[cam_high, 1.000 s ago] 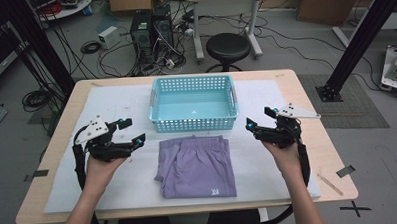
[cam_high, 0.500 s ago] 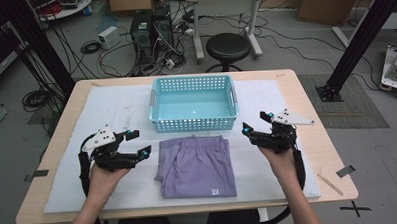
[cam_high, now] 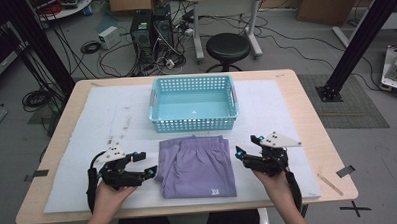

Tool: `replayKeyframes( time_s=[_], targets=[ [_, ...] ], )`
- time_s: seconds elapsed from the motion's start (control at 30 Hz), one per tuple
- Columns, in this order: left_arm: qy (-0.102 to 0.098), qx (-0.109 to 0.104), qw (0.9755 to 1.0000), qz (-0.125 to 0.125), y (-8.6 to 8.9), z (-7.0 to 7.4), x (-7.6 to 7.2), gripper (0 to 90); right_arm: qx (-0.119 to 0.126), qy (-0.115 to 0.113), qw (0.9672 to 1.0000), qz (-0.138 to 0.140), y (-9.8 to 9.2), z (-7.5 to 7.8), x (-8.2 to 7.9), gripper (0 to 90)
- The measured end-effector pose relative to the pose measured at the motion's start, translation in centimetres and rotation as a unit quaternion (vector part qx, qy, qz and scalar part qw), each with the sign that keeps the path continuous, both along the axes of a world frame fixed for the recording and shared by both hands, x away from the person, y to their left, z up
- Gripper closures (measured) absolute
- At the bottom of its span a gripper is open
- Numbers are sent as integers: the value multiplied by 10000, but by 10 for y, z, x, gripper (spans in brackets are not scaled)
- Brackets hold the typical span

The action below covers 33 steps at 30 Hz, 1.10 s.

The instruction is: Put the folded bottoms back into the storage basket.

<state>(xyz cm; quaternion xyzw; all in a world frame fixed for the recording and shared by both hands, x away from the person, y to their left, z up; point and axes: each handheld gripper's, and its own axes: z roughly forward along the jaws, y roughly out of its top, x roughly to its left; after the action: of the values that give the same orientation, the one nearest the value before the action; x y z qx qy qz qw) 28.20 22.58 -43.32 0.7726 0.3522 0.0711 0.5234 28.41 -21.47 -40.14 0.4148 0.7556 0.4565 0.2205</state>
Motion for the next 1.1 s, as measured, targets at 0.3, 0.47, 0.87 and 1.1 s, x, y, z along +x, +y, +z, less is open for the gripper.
replayKeyframes(
  time_s=[0.3,0.47,0.87,1.1],
  targets=[
    [493,66,9988,11,-12,-14,3,283,-305,799,9962,165,13,-25,-1,347],
    [649,133,9977,127,-17,-16,4,254,-269,1191,9921,274,22,-36,-2,300],
    [1278,-57,9918,-18,-33,-20,16,250,-206,1685,9848,381,37,-44,-1,354],
    [1404,-170,9898,-175,-45,-20,20,253,-196,1717,9842,382,46,-44,1,419]
  ],
)
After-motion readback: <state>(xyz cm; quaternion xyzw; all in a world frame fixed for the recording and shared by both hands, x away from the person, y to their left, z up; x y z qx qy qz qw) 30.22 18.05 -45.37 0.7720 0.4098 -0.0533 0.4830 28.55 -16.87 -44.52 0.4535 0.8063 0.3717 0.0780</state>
